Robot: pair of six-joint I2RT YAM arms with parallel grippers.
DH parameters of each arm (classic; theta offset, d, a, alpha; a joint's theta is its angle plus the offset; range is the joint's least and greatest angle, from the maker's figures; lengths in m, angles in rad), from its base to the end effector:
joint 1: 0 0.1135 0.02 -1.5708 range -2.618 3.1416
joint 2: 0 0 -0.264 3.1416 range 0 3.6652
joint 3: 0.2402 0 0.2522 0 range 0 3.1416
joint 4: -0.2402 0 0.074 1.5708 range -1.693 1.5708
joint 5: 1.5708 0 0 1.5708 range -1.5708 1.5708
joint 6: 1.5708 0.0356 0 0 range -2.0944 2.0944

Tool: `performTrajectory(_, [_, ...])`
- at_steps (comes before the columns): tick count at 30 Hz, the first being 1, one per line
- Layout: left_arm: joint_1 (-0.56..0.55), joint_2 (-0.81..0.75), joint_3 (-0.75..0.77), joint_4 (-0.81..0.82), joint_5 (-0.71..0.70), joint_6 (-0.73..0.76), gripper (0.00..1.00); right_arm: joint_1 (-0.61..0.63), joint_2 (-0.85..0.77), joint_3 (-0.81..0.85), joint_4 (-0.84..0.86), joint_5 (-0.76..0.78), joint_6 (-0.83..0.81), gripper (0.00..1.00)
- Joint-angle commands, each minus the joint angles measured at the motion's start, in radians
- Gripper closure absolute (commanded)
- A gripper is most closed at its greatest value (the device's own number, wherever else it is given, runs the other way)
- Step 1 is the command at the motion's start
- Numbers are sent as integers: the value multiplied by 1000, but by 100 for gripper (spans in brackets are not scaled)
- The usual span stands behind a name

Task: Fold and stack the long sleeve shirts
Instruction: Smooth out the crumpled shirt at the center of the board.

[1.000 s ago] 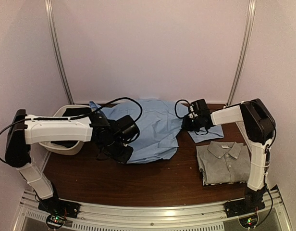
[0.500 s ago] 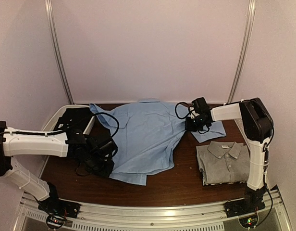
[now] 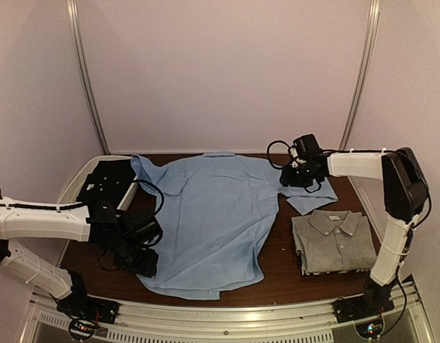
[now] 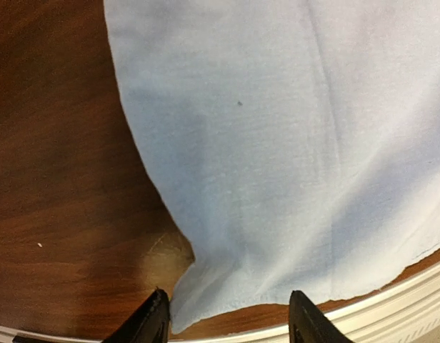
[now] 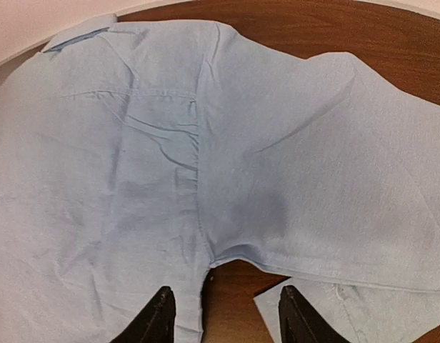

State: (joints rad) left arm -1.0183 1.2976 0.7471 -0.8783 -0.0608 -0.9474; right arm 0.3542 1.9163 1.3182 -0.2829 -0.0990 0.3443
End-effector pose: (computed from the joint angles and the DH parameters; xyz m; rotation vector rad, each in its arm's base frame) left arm 0.1091 -0.1729 0.1823 0.1002 3.0080 -0.1273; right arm 0.3883 0.1473 0.1891 -0.0567 2.4931 0.4226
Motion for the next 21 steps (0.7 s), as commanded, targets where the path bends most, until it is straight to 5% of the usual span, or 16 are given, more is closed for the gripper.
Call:
performTrajectory(1, [-1,-53,100,-60,-68,-12,41,109,-134,-48,-54,25,-13,47])
performTrajectory(8, [95,24,257,53,-63,113,41,343,-232,-82,-114,54,13,46])
performTrajectory(12, [226,105,274,244,73,200,45,463,-205,-58,-98,-1,22,50])
performTrajectory(21, [378,408,354,460,176,348,47,552,-114,-85,-91,-70,25,65])
